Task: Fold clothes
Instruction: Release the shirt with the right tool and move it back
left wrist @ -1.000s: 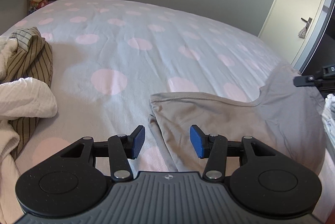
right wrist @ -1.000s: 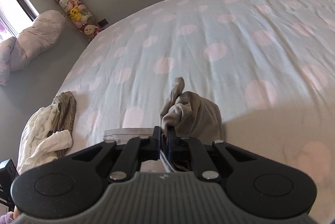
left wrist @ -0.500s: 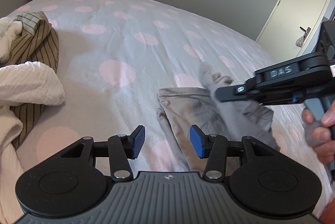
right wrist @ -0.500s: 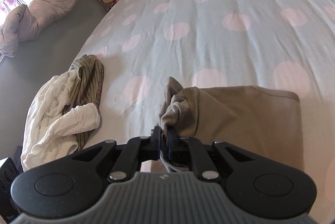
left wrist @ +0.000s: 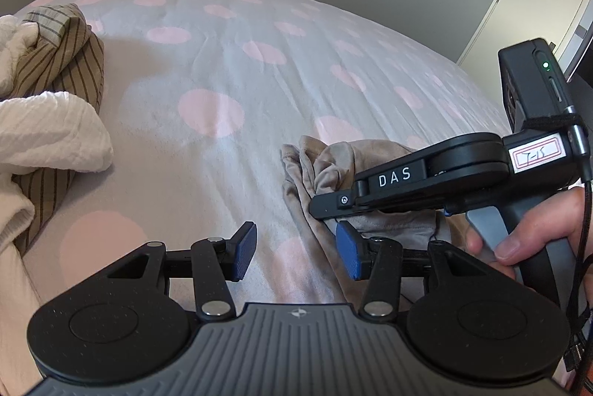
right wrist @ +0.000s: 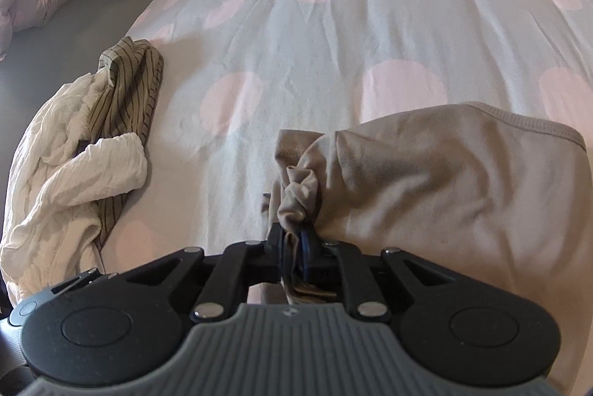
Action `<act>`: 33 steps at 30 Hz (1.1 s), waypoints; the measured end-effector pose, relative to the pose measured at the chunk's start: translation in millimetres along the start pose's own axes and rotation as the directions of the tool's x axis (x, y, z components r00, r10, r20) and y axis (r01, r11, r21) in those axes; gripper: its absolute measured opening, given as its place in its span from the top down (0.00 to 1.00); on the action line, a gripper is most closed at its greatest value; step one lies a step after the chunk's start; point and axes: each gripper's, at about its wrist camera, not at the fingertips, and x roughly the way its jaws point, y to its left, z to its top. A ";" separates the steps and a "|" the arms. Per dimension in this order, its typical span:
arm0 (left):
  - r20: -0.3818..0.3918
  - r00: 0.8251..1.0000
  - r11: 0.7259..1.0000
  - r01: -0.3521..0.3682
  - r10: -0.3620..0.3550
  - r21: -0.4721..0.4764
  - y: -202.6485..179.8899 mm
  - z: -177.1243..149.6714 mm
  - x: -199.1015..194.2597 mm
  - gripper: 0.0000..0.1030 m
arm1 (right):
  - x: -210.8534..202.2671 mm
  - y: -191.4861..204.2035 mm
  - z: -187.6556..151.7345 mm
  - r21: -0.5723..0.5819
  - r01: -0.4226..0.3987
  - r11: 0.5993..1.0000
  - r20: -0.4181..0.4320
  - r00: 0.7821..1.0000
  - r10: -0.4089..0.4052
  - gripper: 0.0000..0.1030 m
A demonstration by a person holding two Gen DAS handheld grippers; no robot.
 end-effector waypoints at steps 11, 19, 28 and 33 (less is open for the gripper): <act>-0.072 0.997 0.998 -0.021 0.026 0.062 -20.3 -2.2 -4.3 0.52 | -63.6 21.5 -12.0 -0.227 0.073 0.971 0.115 0.992 -0.048 0.63; -0.108 0.993 0.991 -0.038 0.053 0.132 -33.5 -5.1 -5.7 0.51 | -136.8 -20.2 -56.6 -0.277 0.162 0.947 0.239 0.966 -0.095 0.36; -0.133 0.991 0.980 0.001 0.025 0.198 -49.1 -14.9 -21.6 0.51 | -131.1 -78.3 -108.1 -0.142 0.166 0.976 0.210 0.969 -0.134 0.50; -0.131 0.991 0.989 -0.019 0.038 0.143 -44.5 -19.3 -19.7 0.51 | -125.8 -74.1 -110.7 -0.141 0.128 0.982 0.222 0.970 -0.095 0.86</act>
